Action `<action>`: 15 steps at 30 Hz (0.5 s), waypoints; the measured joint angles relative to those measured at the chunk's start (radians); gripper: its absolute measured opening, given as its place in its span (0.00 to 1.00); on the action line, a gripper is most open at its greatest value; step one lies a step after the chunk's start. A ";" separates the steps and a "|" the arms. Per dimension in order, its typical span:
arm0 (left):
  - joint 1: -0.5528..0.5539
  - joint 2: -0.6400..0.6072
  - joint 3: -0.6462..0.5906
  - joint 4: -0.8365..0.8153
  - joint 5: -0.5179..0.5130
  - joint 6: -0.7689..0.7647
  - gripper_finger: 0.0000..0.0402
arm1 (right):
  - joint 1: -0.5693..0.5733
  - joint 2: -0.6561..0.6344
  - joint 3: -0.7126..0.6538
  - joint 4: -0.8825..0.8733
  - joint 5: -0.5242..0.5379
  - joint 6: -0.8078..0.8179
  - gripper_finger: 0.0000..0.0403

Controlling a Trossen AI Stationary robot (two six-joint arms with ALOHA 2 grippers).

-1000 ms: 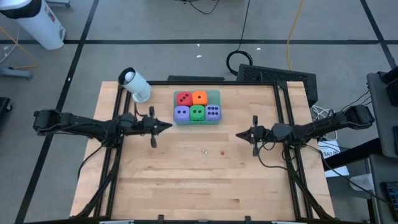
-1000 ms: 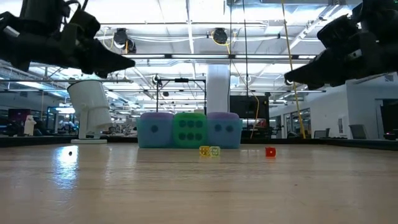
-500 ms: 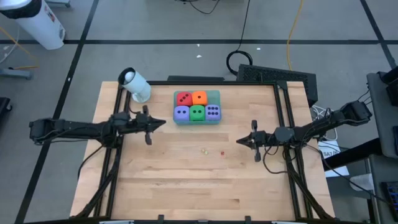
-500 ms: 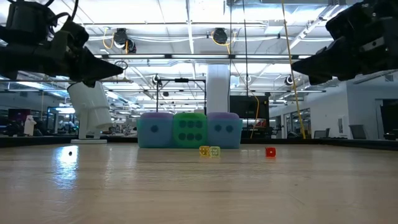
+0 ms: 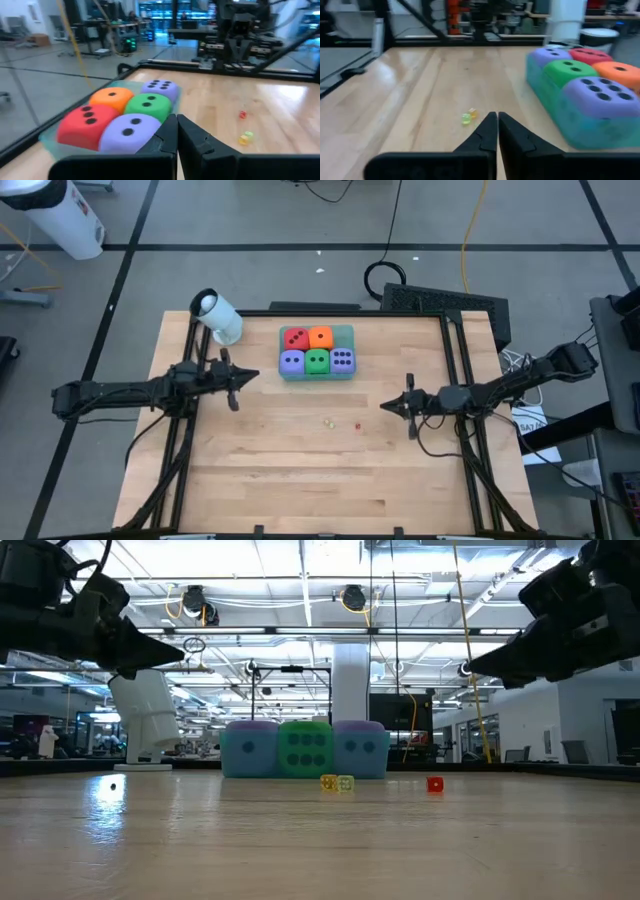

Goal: Pick & Place Dice
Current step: Put the small red dice into the light blue bin

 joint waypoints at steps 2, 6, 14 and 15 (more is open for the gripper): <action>0.000 0.000 0.000 0.025 -0.032 -0.006 0.01 | 0.000 0.013 0.000 0.005 0.034 0.007 0.04; 0.000 0.000 0.000 0.090 -0.041 -0.006 0.01 | 0.011 0.073 0.000 0.005 0.031 0.071 0.15; 0.000 0.003 0.001 0.081 -0.036 -0.006 0.01 | 0.025 0.354 0.000 0.148 0.032 0.159 0.47; 0.000 0.003 0.001 0.077 -0.035 -0.007 0.01 | 0.025 0.397 0.000 0.199 0.030 0.158 0.50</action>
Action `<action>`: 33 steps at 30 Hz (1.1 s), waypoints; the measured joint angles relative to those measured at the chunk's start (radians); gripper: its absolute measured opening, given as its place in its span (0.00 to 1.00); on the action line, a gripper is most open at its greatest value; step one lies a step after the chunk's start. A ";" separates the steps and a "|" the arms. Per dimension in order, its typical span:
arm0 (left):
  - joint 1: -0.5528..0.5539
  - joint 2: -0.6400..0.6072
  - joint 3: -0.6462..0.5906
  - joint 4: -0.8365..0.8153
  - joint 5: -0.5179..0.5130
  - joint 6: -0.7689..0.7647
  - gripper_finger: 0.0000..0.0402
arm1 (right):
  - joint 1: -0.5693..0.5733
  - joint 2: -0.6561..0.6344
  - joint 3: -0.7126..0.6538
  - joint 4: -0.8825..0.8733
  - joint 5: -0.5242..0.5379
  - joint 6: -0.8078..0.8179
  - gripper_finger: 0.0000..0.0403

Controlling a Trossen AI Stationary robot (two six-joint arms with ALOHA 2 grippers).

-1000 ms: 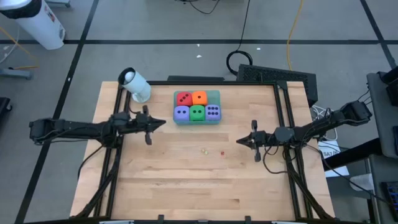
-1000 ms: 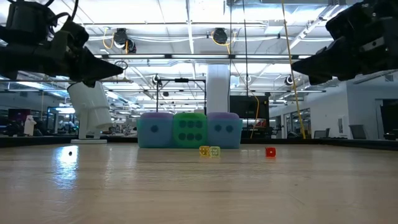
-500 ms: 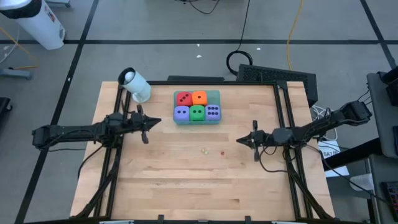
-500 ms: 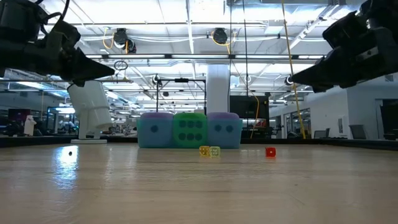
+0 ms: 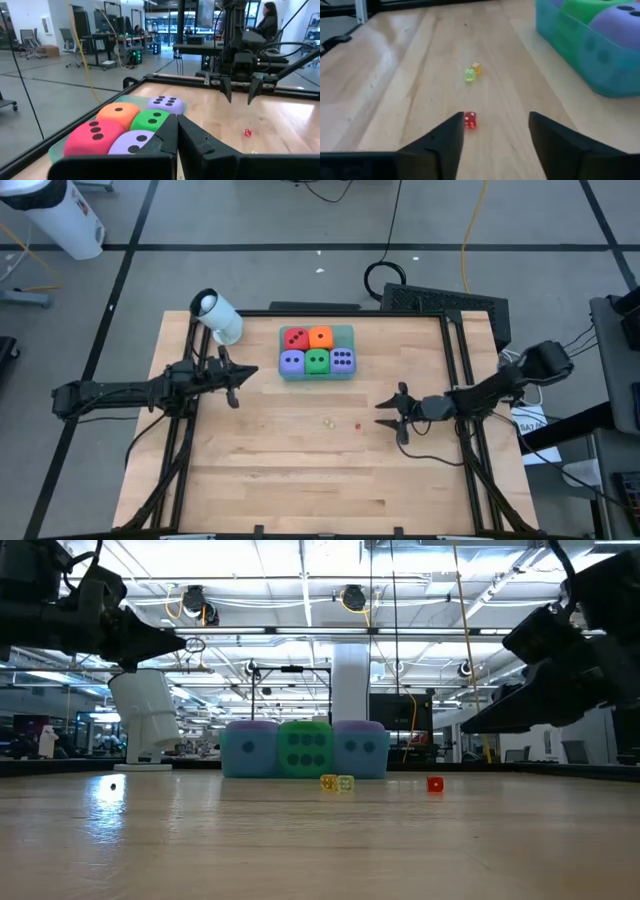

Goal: Pick & Place Dice
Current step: Put the small red dice into the light blue bin

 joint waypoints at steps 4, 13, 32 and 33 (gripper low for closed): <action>0.000 0.000 0.000 0.000 0.001 -0.020 0.01 | 0.000 0.168 0.001 0.206 -0.062 -0.048 0.59; -0.001 0.000 0.000 0.000 0.001 -0.032 0.01 | -0.005 0.472 0.091 0.366 -0.101 -0.149 0.62; -0.001 0.000 0.000 -0.007 0.001 -0.048 0.01 | -0.053 0.588 0.196 0.284 -0.130 -0.102 0.58; -0.001 0.000 0.000 -0.007 0.001 -0.046 0.01 | -0.056 0.592 0.196 0.286 -0.130 -0.101 0.58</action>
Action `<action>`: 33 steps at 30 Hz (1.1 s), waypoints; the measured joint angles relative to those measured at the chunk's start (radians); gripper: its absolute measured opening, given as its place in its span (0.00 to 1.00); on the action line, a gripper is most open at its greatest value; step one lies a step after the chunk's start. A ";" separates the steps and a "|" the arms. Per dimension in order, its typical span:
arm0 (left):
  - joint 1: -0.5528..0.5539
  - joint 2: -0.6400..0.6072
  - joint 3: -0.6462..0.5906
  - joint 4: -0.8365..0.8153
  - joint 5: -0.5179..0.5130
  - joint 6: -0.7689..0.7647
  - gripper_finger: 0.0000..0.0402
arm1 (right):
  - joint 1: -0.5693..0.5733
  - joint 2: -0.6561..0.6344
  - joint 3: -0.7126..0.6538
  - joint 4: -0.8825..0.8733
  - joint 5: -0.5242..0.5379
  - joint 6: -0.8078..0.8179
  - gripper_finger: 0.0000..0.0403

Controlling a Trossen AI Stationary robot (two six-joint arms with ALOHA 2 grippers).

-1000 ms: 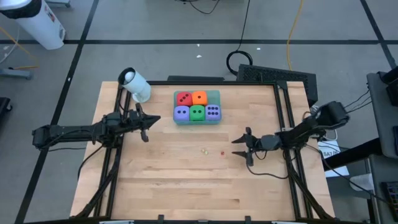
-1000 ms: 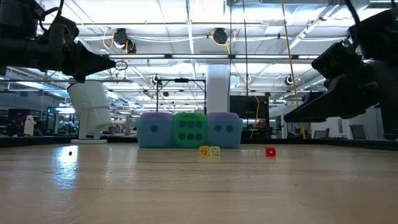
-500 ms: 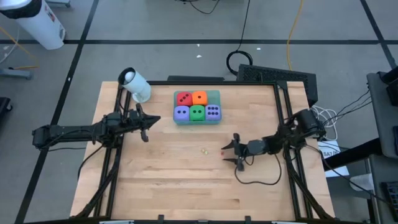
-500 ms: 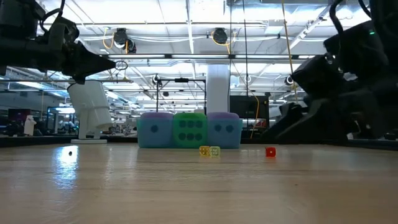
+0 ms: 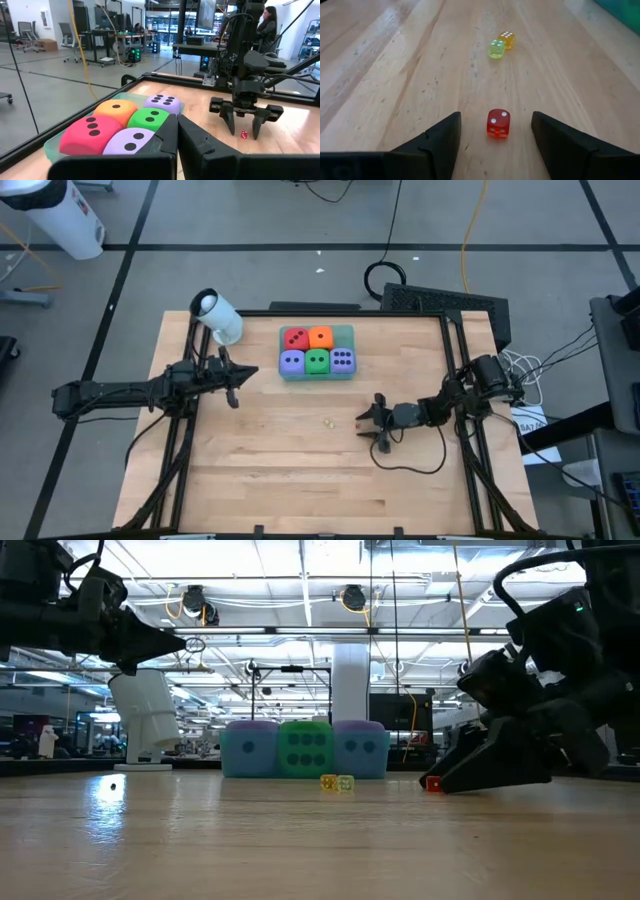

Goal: Pick & Place Dice
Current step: Put the small red dice into the light blue bin

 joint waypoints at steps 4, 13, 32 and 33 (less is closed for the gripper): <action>0.000 0.000 0.000 0.001 -0.019 0.000 0.01 | -0.009 0.015 0.000 0.008 0.000 0.009 0.58; 0.000 0.000 0.000 0.000 -0.026 0.000 0.01 | -0.017 0.015 0.000 -0.004 0.005 0.039 0.41; 0.000 0.000 0.000 0.014 -0.027 0.034 0.01 | -0.101 -0.011 0.006 0.073 -0.079 -0.027 0.10; 0.000 0.000 0.000 0.014 -0.027 0.034 0.01 | -0.123 -0.035 0.022 0.052 -0.087 -0.028 0.10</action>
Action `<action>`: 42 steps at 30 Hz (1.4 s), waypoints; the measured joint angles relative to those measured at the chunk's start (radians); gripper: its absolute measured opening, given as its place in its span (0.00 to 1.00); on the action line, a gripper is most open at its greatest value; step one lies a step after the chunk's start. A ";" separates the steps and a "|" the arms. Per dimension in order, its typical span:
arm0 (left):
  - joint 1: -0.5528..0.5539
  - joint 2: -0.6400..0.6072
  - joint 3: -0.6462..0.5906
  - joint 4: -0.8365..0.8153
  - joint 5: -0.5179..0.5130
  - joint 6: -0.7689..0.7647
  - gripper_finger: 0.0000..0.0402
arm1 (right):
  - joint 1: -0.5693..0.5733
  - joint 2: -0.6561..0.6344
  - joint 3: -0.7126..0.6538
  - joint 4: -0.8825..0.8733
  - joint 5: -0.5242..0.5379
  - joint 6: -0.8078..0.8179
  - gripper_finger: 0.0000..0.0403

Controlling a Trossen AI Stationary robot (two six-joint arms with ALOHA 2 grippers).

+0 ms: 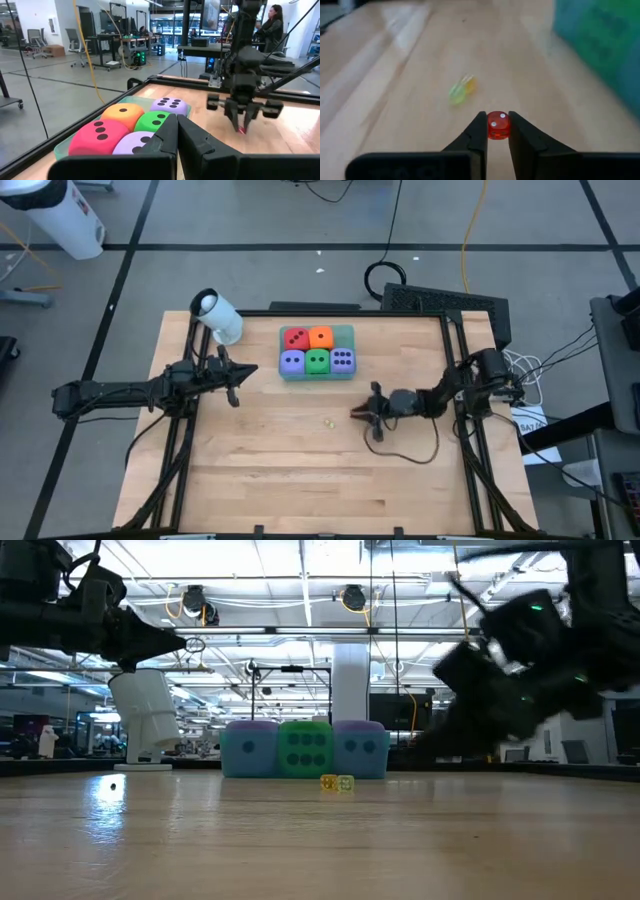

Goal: Pick & Place Dice
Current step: Put the small red dice into the light blue bin

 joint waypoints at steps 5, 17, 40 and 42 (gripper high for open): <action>0.000 0.000 0.000 -0.001 0.000 0.000 0.01 | -0.124 -0.168 0.129 -0.366 -0.097 -0.079 0.11; 0.001 0.000 0.000 0.003 -0.043 0.000 0.01 | -0.470 -0.437 0.418 -0.646 -0.103 -0.372 0.11; 0.001 0.000 0.000 -0.008 -0.052 -0.001 0.01 | -0.672 -0.177 0.497 -0.643 -0.342 -0.291 0.65; 0.001 0.000 0.000 -0.008 -0.052 -0.001 0.01 | -0.658 -0.177 0.496 -0.656 -0.351 -0.414 0.66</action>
